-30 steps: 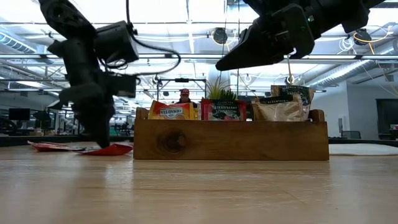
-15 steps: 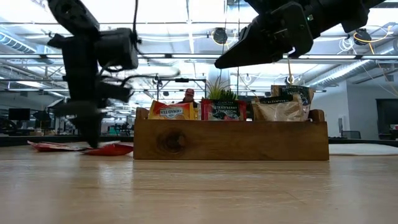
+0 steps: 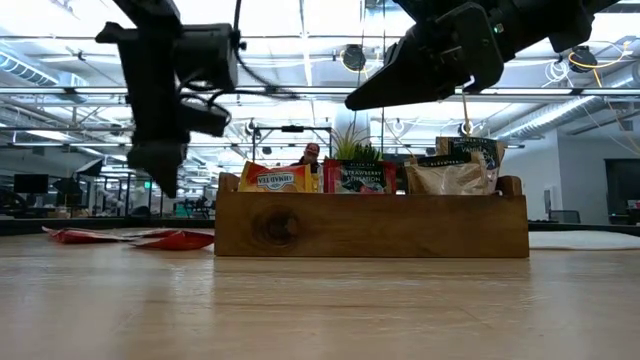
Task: Pick & Place Tea
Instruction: Put the red tea bag into the middle section of the wooden organizer
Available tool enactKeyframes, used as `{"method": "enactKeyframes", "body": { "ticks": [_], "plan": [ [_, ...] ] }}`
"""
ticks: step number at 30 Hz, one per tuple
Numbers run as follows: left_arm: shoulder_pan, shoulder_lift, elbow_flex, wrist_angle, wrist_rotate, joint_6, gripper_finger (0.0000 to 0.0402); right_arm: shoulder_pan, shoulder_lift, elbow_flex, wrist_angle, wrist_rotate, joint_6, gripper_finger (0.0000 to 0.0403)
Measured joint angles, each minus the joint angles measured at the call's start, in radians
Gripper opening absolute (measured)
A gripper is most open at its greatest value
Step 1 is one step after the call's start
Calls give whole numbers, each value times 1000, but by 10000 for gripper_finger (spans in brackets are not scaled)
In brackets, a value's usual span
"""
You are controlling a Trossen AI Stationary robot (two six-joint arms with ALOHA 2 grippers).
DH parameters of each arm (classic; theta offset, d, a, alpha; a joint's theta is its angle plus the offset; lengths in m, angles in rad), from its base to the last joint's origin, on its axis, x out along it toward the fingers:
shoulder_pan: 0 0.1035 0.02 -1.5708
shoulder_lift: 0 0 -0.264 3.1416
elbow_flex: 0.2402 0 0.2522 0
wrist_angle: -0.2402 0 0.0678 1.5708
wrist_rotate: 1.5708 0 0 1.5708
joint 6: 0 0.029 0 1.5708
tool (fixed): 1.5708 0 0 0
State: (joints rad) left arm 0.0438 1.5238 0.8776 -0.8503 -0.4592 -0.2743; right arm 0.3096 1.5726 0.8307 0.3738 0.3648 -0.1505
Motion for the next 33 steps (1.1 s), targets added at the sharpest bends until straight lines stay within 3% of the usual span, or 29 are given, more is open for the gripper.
{"method": "enactKeyframes", "body": {
  "ticks": [5, 16, 28, 33],
  "plan": [
    [119, -1, -4, -41, -65, -201, 5, 0, 0, 0, -1, 0, 0, 0],
    [290, 17, -130, 157, 39, -112, 3, 7, 0, 0, 0, 0, 10, 0],
    [317, 57, -179, 250, 106, -42, 2, 13, 0, 0, 6, 0, 0, 0],
    [286, 57, -177, 316, 220, 40, 2, 13, 0, 0, 10, 0, 0, 0]
  ]
}}
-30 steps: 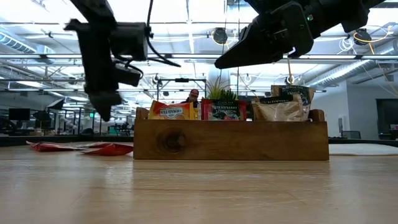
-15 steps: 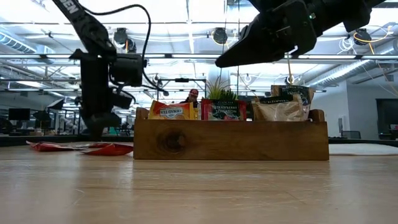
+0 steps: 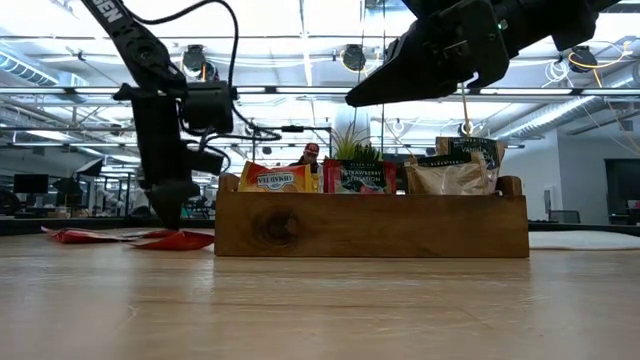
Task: Pick & Place Tea
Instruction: Put the red tea bag into the middle section of the wooden organizer
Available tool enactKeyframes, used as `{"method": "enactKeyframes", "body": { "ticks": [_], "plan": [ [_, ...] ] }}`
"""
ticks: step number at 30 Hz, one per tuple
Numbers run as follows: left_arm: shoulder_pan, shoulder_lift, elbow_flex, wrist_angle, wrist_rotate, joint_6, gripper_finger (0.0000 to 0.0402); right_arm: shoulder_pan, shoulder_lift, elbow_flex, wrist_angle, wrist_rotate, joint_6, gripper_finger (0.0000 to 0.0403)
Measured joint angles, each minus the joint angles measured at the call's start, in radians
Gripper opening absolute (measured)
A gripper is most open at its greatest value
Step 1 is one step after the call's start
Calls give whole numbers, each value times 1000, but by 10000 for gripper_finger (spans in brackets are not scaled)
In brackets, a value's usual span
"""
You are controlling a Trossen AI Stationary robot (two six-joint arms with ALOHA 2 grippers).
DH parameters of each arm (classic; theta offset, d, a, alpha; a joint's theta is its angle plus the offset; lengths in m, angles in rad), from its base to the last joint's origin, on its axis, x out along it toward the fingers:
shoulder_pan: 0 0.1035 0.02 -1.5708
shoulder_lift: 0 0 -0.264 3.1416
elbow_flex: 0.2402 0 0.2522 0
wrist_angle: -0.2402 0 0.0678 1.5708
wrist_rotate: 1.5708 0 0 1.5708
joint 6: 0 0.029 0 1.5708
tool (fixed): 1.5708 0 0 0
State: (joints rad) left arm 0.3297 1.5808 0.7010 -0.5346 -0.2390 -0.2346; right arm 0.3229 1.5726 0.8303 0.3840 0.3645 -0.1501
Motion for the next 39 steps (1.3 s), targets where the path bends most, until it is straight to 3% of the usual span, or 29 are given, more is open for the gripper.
{"method": "enactKeyframes", "body": {
  "ticks": [6, 12, 15, 19, 22, 26, 31, 35, 39],
  "plan": [
    [-55, -7, 1, 30, 260, 66, 4, 0, 0, 0, 0, 0, 0, 0],
    [-147, -5, 1, 23, 430, 103, 2, 0, 0, 0, 0, 0, 0, 0],
    [-189, -14, 11, -1, 416, 99, 6, 0, 0, 0, 0, 0, 0, 0],
    [-273, -54, 30, -111, 318, 92, 3, 0, 0, 0, -2, 0, 0, 0],
    [-325, -88, 53, -191, 250, 28, 13, 0, 0, 0, -4, 0, 0, 0],
    [-377, -117, 59, -235, 235, -59, 35, 0, 0, 0, -7, 0, 0, 0],
    [-444, -136, 61, -249, 238, -190, 93, 0, 0, 0, -10, 0, 0, 0],
    [-501, -136, 61, -359, 240, -294, 156, 0, 0, 0, -14, 0, 5, 0],
    [-540, -136, 60, -440, 170, -377, 205, 0, 0, 0, -15, 0, 4, 0]
  ]
}}
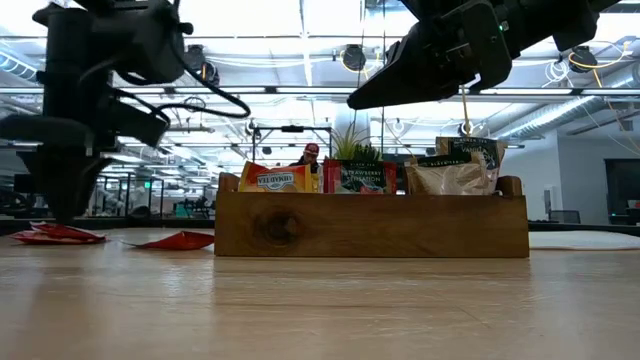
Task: Pick & Place Tea
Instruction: Put the red tea bag into the middle section of the wooden organizer
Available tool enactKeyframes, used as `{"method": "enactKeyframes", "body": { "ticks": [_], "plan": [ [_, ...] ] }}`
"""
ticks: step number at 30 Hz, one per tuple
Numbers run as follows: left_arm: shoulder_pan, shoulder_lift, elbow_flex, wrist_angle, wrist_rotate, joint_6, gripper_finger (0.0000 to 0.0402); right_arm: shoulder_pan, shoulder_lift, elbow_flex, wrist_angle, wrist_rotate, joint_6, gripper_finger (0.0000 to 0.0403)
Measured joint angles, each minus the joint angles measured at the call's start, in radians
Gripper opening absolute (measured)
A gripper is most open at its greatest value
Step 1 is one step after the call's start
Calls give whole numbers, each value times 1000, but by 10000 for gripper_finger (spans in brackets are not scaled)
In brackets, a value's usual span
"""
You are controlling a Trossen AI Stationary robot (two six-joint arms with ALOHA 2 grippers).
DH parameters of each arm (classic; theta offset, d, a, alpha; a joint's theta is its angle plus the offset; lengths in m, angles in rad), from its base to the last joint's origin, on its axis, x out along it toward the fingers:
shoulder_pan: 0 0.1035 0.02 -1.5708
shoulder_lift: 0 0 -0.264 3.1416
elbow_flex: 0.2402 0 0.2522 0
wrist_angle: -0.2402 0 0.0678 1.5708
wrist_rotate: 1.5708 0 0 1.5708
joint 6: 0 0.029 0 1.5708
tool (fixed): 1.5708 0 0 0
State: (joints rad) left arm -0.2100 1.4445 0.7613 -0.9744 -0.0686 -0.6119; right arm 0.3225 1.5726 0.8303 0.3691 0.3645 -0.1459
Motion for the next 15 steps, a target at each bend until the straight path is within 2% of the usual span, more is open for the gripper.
{"method": "enactKeyframes", "body": {
  "ticks": [5, 9, 15],
  "plan": [
    [-31, 0, 0, -20, -115, -25, 226, 0, 0, 0, 0, 0, 2, 0],
    [-34, 0, 1, -16, -119, -57, 222, 0, 0, 0, 0, 0, 3, 0],
    [-38, 2, 1, -16, -64, -99, 217, 0, 0, 0, 0, 0, 3, 0]
  ]
}}
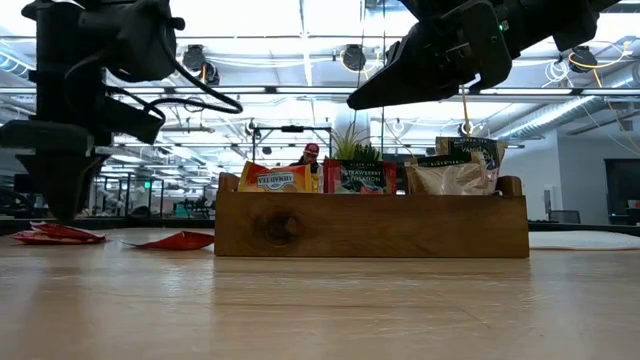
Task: Pick & Place Tea
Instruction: Put the red tea bag into the middle section of the wooden organizer
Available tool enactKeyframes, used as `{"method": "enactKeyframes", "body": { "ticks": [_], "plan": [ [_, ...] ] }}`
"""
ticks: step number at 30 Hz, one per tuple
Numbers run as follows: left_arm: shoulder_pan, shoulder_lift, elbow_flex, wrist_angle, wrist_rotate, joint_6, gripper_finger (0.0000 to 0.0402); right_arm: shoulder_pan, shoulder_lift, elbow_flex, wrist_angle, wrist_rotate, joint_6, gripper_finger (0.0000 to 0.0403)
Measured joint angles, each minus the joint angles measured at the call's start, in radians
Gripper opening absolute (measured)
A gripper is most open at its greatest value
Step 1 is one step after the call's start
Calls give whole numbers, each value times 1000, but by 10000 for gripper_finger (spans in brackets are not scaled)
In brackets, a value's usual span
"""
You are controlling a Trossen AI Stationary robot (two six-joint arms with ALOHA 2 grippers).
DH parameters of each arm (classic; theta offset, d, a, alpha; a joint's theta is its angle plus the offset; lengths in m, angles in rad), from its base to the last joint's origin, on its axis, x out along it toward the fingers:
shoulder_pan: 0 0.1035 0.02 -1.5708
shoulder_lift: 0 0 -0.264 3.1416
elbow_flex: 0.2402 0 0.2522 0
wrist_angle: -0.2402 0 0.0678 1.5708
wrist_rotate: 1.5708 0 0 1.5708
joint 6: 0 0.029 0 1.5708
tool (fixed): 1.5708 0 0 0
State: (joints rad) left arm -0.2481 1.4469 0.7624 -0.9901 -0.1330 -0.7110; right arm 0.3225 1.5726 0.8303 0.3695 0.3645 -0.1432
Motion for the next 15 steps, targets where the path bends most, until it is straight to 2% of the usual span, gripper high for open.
{"method": "enactKeyframes", "body": {
  "ticks": [9, 15],
  "plan": [
    [-21, 44, -7, 31, 0, -10, 219, 0, 0, 0, -1, 0, 1, 0],
    [-21, 127, -7, 47, -7, 13, 218, 0, 0, 0, -3, 0, 1, 0]
  ]
}}
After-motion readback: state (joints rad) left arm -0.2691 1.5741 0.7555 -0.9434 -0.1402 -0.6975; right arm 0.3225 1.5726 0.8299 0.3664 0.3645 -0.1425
